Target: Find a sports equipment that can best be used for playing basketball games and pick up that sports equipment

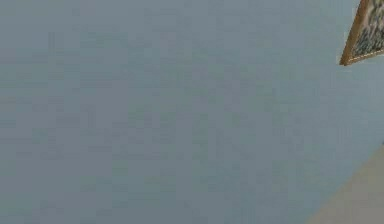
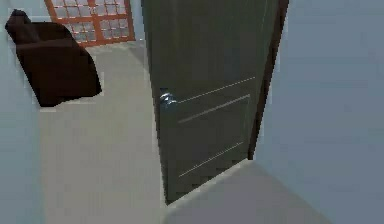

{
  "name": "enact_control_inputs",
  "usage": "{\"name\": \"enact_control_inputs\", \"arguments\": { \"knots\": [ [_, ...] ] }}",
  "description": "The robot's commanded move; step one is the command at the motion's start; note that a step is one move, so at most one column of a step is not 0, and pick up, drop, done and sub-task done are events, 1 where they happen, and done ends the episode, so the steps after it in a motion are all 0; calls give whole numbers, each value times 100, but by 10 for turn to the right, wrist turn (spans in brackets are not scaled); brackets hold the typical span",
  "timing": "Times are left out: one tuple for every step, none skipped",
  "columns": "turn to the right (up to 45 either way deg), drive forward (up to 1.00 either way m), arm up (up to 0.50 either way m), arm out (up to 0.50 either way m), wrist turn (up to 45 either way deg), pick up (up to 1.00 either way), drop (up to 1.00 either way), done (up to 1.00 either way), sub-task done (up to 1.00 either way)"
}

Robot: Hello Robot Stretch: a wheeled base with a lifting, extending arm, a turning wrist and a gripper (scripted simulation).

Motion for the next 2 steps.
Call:
{"name": "enact_control_inputs", "arguments": {
  "knots": [
    [450,0,0,0,0,0,0,0,0],
    [210,0,0,0,0,0,0,0,0]
  ]
}}
